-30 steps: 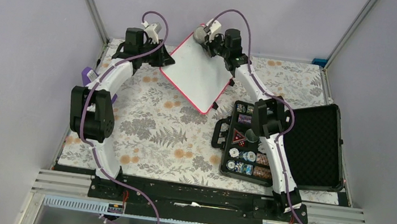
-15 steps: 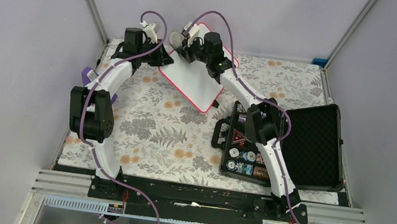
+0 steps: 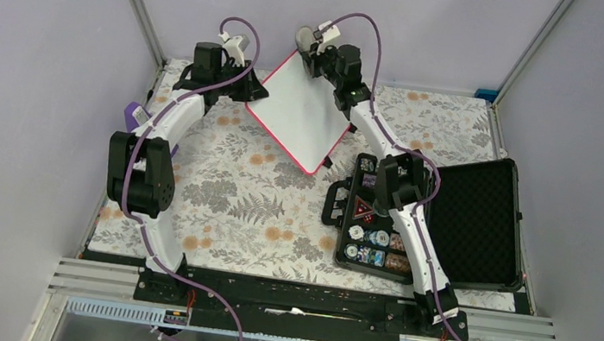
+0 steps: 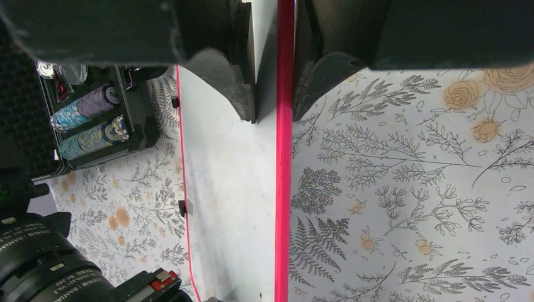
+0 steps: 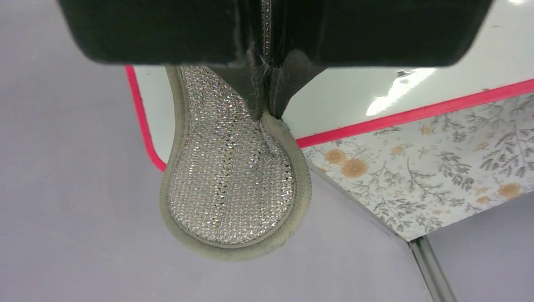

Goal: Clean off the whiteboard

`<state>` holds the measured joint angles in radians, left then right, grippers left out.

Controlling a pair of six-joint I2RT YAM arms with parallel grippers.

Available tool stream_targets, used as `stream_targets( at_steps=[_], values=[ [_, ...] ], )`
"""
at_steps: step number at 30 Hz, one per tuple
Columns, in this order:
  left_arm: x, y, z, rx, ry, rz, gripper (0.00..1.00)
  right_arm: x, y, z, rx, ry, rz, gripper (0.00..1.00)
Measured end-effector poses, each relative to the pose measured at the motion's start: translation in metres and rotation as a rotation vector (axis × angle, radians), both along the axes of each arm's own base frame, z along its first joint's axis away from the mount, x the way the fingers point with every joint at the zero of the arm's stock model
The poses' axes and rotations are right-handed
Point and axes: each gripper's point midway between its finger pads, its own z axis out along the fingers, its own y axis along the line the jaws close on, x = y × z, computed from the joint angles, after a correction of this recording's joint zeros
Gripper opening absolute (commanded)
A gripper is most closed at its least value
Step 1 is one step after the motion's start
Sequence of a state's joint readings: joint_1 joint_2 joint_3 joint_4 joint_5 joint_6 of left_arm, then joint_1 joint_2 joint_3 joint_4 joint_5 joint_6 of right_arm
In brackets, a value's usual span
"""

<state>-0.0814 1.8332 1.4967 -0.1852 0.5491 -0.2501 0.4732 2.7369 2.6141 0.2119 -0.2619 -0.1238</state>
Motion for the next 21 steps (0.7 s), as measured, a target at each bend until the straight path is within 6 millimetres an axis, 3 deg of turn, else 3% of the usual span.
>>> stream_targets(
  at_steps=[7, 13, 18, 21],
  values=[
    [0.000, -0.001, 0.001, -0.001, -0.004, -0.003, 0.00, 0.012, -0.017, -0.006, -0.004, -0.011, 0.002, 0.00],
    [-0.003, -0.005, 0.003, 0.006, -0.009, -0.013, 0.00, 0.003, -0.014, -0.007, -0.027, -0.018, 0.107, 0.00],
    [-0.005, -0.005, 0.003, 0.008, -0.002, -0.013, 0.00, -0.020, -0.005, -0.009, -0.117, -0.002, 0.189, 0.00],
    [-0.008, -0.005, 0.001, 0.009, 0.012, -0.013, 0.00, -0.049, 0.014, -0.006, -0.160, 0.018, 0.269, 0.00]
  ],
)
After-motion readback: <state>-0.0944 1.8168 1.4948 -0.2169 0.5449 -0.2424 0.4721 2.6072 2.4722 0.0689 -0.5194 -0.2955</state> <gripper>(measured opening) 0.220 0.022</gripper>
